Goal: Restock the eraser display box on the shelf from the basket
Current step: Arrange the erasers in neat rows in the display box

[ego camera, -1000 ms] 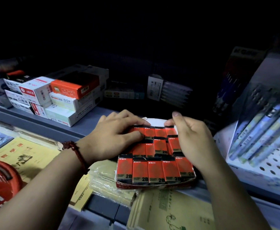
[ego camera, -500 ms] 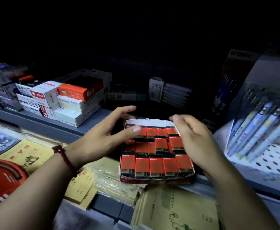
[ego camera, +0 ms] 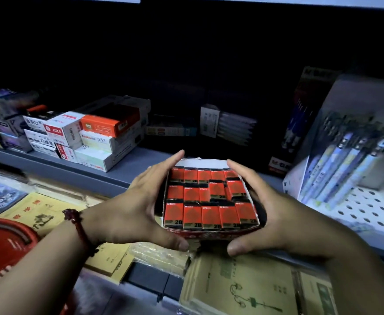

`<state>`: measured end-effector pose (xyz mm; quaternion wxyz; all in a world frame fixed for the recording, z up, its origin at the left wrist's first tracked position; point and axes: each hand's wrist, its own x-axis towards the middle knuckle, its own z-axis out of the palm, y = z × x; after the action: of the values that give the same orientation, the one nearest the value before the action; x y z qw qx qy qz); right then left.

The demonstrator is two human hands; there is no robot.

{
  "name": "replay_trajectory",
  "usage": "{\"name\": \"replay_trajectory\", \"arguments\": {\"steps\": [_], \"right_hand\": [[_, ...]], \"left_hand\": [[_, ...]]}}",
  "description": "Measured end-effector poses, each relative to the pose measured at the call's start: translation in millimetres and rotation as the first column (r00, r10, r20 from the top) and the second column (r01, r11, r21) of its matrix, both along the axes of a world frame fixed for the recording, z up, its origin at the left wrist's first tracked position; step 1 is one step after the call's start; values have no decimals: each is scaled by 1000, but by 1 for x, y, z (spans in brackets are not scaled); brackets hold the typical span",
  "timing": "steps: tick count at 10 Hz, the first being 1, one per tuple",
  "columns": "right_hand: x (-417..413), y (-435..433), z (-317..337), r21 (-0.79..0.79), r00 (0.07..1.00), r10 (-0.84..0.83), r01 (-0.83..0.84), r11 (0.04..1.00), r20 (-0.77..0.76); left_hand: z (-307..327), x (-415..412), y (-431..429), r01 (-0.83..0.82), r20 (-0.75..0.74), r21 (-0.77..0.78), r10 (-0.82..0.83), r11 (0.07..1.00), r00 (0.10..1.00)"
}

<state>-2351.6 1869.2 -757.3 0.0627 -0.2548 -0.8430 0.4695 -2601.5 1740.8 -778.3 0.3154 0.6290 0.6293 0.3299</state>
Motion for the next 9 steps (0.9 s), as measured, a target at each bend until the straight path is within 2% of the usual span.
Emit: {"name": "replay_trajectory", "arguments": {"steps": [1,2,4,7,9], "right_hand": [[-9,4,-3,92,995,-87,90,992,-40],[-18,9,-4,158,994,-104,106,982,-24],[-29,13,-4,245,994,-67,46,969,80],[-30,11,-11,250,988,-155,145,957,21],[-35,11,-15,211,971,-233,238,948,-49]], "left_hand": [[3,-9,5,-23,-59,-6,23,1000,998],[7,-17,10,12,-10,-48,-13,999,1000],[10,-31,20,63,-20,-65,-65,996,998],[5,-44,26,46,25,-45,-45,998,999],[-6,-38,18,-63,97,82,55,995,994]]}}
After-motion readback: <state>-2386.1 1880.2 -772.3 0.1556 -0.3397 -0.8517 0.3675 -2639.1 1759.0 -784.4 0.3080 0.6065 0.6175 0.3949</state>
